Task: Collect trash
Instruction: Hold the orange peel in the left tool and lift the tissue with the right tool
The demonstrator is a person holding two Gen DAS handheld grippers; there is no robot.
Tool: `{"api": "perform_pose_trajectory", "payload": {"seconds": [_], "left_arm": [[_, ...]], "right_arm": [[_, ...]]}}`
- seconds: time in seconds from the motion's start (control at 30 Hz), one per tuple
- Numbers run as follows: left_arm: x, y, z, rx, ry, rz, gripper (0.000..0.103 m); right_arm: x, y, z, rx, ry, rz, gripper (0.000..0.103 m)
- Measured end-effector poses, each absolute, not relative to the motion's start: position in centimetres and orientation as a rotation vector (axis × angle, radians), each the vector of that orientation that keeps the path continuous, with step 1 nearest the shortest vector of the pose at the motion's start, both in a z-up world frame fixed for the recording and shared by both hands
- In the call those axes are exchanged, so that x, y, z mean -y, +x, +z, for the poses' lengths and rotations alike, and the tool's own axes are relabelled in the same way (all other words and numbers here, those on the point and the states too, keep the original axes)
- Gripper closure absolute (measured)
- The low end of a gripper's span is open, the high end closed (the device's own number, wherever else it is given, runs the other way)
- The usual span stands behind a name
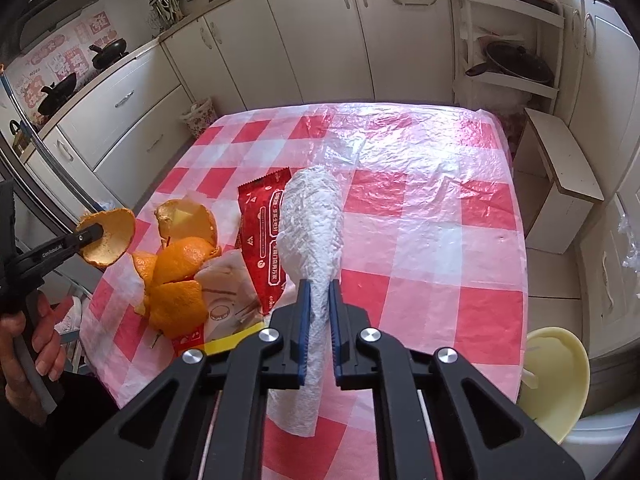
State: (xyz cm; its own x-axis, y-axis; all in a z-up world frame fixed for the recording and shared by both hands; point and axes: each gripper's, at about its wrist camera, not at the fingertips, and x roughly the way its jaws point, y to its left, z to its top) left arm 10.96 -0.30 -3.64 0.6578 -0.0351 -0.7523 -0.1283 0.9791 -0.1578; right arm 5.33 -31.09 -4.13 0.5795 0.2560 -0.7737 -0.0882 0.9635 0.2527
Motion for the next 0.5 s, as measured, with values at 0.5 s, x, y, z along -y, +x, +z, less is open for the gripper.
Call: {"api": "perform_pose_trajectory", "payload": {"seconds": [0.5], "left_arm": [[-0.5,8.3,-1.3,-0.740,-0.210,0.061,0.095]], "right_arm": [[30.7,3.7,-2.8,-0.868,0.206,0.215,0.093]]}}
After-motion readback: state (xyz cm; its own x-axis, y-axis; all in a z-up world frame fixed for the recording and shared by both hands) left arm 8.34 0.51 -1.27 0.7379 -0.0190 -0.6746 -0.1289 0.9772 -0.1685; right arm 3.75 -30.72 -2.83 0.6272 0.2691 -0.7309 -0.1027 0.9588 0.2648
